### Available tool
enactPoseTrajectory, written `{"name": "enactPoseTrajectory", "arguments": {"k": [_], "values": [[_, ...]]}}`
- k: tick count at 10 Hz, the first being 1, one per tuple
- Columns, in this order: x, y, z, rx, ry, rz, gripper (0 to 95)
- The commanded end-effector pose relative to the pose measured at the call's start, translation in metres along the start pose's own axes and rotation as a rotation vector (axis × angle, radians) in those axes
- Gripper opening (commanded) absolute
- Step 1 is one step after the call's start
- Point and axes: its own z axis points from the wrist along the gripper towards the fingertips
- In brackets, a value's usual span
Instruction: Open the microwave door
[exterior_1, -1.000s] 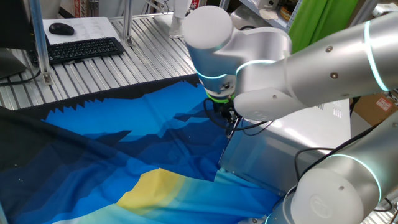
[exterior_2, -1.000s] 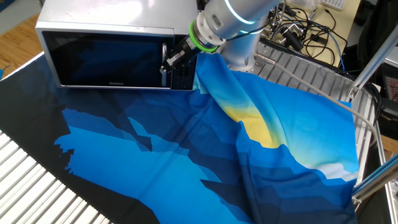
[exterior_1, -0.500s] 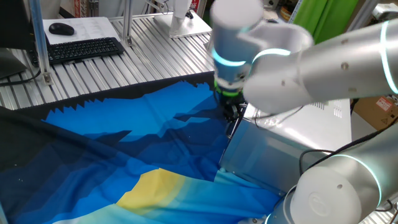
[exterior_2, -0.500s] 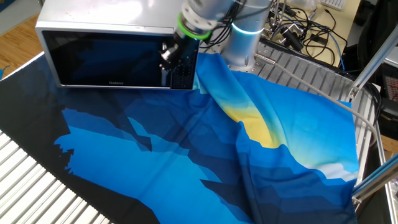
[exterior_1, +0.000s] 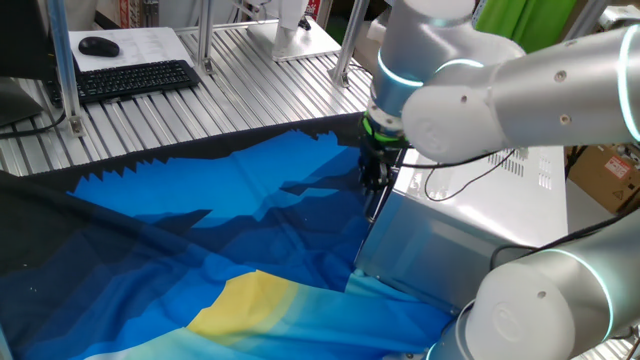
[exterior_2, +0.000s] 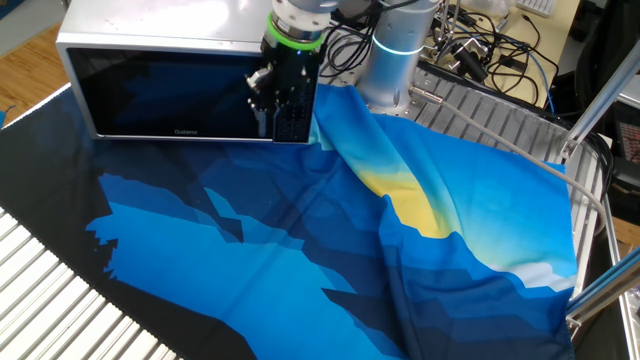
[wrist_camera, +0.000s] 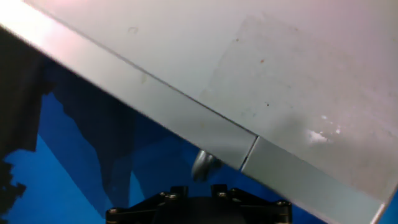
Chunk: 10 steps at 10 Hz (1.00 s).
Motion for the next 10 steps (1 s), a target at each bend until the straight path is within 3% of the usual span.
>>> {"name": "enactPoseTrajectory", "arguments": {"k": [1, 3, 5, 6, 9, 10], "values": [[0.03, 0.022, 0.006, 0.005, -0.157, 0.072, 19.0], [0.042, 0.032, 0.011, 0.006, -0.162, 0.095, 19.0], [0.051, 0.04, 0.017, 0.025, -0.109, 0.107, 19.0], [0.055, 0.044, 0.019, 0.029, -0.101, 0.1, 0.0], [0.063, 0.054, 0.025, 0.028, -0.105, 0.127, 0.0], [0.064, 0.055, 0.026, 0.042, -0.084, 0.112, 0.0]]}}
